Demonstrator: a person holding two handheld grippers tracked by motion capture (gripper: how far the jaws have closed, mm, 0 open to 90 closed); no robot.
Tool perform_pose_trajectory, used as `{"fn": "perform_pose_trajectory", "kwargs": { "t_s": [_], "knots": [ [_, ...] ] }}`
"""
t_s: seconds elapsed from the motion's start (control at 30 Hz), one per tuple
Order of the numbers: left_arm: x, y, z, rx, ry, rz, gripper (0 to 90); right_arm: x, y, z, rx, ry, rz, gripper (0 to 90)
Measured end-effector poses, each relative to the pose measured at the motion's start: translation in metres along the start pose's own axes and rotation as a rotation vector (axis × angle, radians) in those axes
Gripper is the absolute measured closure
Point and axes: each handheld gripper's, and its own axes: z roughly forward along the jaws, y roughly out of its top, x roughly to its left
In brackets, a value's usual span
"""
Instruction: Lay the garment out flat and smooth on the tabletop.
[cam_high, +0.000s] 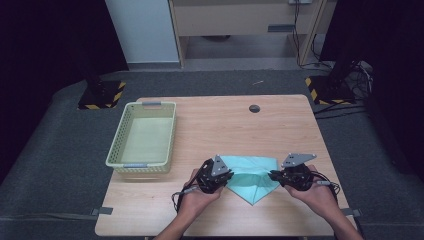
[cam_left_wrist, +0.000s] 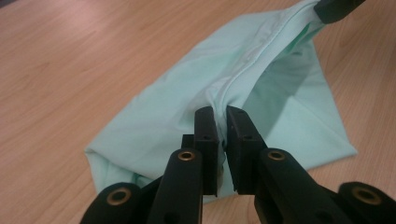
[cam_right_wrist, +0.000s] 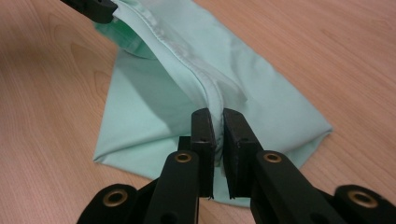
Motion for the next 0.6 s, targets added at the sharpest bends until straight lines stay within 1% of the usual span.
{"fn": "perform_pose_trajectory", "kwargs": {
  "t_s": [0.03, 0.07, 0.13, 0.17, 0.23, 0.37, 0.4, 0.5, 0.6],
  "knots": [
    [0.001, 0.003, -0.001, -0.003, 0.004, 0.002, 83.0, -0.001, 0.004, -0.001, -0.005, -0.007, -0.003, 83.7],
    [0.003, 0.005, -0.002, -0.007, 0.009, 0.003, 83.0, -0.001, 0.004, -0.001, -0.005, -0.007, -0.003, 83.7],
    [0.006, 0.011, -0.005, -0.014, 0.017, 0.004, 83.0, -0.003, 0.013, -0.003, -0.012, -0.011, -0.005, 83.7],
    [0.007, 0.014, -0.006, -0.02, 0.022, 0.004, 83.0, -0.003, 0.013, -0.003, -0.012, -0.011, -0.005, 83.7],
    [0.011, 0.019, -0.008, -0.02, 0.034, 0.01, 83.0, -0.005, 0.02, -0.004, -0.016, -0.019, -0.01, 83.7],
    [0.02, 0.029, -0.008, -0.03, 0.056, -0.001, 83.0, -0.009, 0.031, -0.004, -0.028, -0.025, -0.011, 83.7],
    [0.022, 0.031, -0.008, -0.027, 0.062, 0.0, 83.0, -0.01, 0.033, -0.004, -0.027, -0.024, -0.011, 83.7],
    [0.031, 0.036, -0.006, -0.027, 0.075, -0.013, 83.0, -0.014, 0.04, -0.003, -0.029, -0.031, -0.013, 83.7],
    [0.038, 0.042, -0.004, -0.029, 0.087, -0.024, 83.0, -0.021, 0.047, -0.002, -0.03, -0.037, -0.001, 83.7]
  ]
}}
